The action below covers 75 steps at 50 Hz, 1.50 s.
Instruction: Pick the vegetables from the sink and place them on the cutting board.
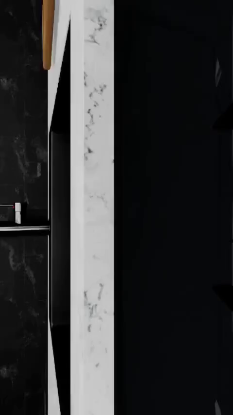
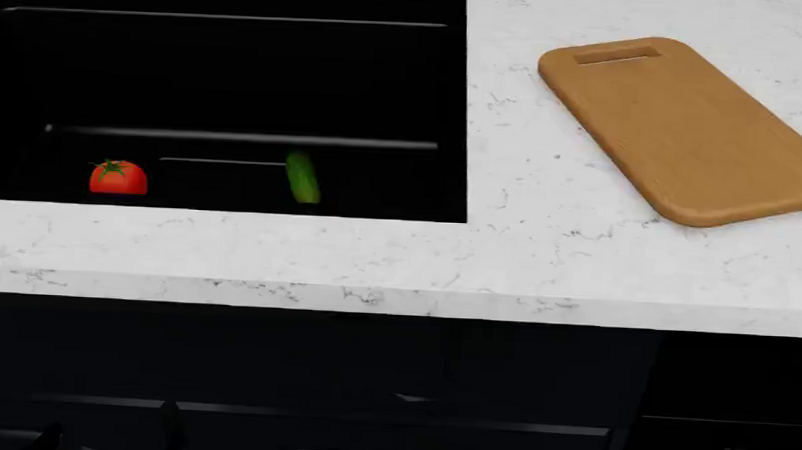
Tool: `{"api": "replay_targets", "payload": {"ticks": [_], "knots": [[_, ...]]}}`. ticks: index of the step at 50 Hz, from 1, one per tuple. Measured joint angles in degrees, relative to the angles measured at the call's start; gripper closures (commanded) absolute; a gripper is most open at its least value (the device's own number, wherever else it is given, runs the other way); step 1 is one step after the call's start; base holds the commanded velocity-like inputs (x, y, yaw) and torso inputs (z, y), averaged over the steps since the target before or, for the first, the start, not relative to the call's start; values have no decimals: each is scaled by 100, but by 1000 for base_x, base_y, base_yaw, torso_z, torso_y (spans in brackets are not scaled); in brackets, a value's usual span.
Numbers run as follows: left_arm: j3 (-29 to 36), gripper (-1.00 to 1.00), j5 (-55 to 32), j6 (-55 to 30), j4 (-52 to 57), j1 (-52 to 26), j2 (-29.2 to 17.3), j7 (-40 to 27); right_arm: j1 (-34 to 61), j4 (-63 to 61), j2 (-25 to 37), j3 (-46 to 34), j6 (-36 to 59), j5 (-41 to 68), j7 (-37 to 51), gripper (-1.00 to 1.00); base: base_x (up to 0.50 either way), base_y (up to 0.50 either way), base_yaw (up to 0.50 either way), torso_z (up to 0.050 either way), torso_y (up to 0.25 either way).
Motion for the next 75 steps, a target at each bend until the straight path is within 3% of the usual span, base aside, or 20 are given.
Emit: {"api": "replay_targets", "payload": {"ticks": [11,51,62,75], "knots": [[147,-100,-81,16,-13,-15,-139,-180,36,59,122,-123,-45,151,138,-100,0,0,0,0,0],[539,-100,-442,276,-12,21,-509,-623,57,-19,469,-610,223,308,700,-100,0,437,0,0,0],[673,-100,-543,70,456,-313,-671,-562,252,-1448,820,-650,1565,286,684,-100,0,0,0,47,0],[807,-100,-492,-776,579,-1641,-844,-566,2034,-1973,1127,-760,3560,305,500,-100,0,0,0,50,0]]}}
